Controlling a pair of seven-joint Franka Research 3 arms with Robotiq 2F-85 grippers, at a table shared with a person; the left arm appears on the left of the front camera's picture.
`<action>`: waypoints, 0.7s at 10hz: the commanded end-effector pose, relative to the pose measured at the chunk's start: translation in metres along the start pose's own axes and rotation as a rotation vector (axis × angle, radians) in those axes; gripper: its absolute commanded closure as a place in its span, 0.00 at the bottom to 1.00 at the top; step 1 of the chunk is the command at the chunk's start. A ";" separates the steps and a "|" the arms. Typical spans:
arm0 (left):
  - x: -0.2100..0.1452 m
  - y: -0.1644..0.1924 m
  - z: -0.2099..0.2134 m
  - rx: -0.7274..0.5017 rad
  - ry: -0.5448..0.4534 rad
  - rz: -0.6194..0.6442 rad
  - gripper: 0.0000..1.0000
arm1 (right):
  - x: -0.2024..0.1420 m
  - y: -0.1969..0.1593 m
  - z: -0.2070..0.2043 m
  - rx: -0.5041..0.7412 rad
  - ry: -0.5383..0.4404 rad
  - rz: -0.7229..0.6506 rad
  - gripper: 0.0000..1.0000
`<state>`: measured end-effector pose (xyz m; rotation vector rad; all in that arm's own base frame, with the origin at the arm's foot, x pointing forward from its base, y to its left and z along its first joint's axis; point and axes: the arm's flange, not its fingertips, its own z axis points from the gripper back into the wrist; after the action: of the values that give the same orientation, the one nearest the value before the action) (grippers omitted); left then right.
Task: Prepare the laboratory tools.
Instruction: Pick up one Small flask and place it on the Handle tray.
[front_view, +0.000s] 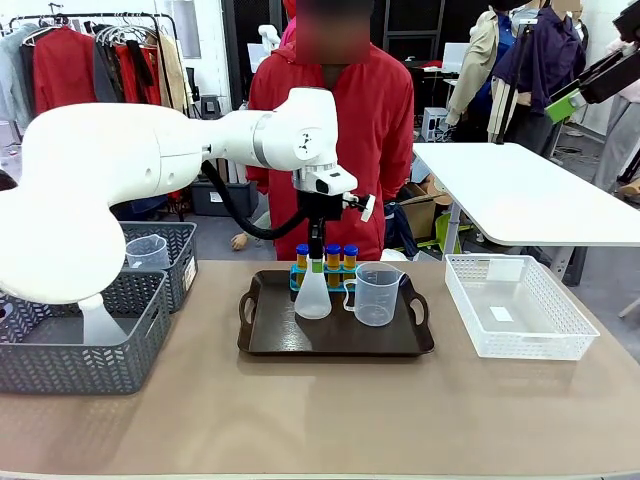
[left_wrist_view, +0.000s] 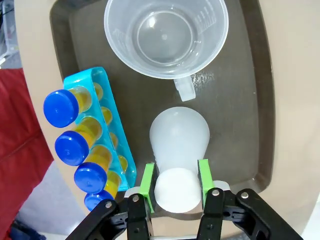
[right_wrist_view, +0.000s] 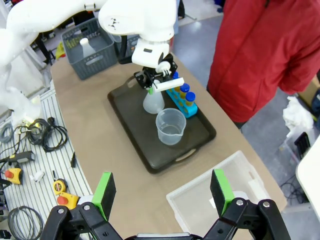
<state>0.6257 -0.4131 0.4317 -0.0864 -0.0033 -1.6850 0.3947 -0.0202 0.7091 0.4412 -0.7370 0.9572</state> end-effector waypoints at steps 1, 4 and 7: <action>-0.012 -0.014 0.000 0.007 -0.023 0.026 1.00 | 0.001 0.001 0.001 0.009 -0.014 0.006 0.00; -0.016 -0.014 0.000 0.006 -0.027 0.053 0.78 | 0.001 0.001 0.001 0.009 -0.014 0.006 0.00; -0.017 -0.014 0.003 0.011 -0.029 0.073 0.20 | 0.001 0.001 0.001 0.009 -0.014 0.006 0.00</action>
<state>0.6249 -0.4023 0.4322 -0.0870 -0.0151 -1.6337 0.3947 -0.0202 0.7091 0.4412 -0.7370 0.9572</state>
